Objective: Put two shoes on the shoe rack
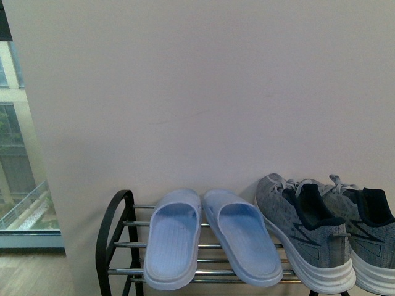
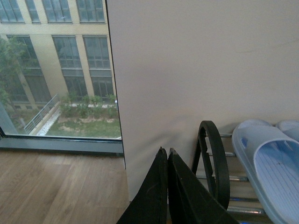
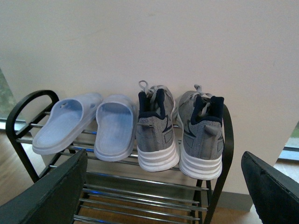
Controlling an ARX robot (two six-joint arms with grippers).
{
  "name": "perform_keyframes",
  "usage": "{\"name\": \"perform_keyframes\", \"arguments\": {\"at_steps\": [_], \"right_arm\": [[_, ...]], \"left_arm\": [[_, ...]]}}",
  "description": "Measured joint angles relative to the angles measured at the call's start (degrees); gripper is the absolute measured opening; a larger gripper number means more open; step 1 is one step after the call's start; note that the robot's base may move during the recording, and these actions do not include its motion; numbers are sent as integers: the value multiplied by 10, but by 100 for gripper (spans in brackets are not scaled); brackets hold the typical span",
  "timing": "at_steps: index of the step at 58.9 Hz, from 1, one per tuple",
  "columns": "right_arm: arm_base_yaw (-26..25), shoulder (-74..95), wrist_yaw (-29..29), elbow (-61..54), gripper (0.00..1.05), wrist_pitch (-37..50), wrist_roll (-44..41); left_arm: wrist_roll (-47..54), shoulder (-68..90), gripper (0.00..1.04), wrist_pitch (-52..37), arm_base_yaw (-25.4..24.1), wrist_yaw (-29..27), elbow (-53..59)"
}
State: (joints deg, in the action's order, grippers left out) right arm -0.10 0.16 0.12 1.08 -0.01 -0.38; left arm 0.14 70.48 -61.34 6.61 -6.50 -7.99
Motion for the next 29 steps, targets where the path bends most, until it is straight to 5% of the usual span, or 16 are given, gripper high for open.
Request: {"name": "perform_keyframes", "arguments": {"at_steps": [29], "right_arm": [[0,0,-1,0,95,0,0]], "left_arm": [[0,-246,1,177,-64,64,64]]}}
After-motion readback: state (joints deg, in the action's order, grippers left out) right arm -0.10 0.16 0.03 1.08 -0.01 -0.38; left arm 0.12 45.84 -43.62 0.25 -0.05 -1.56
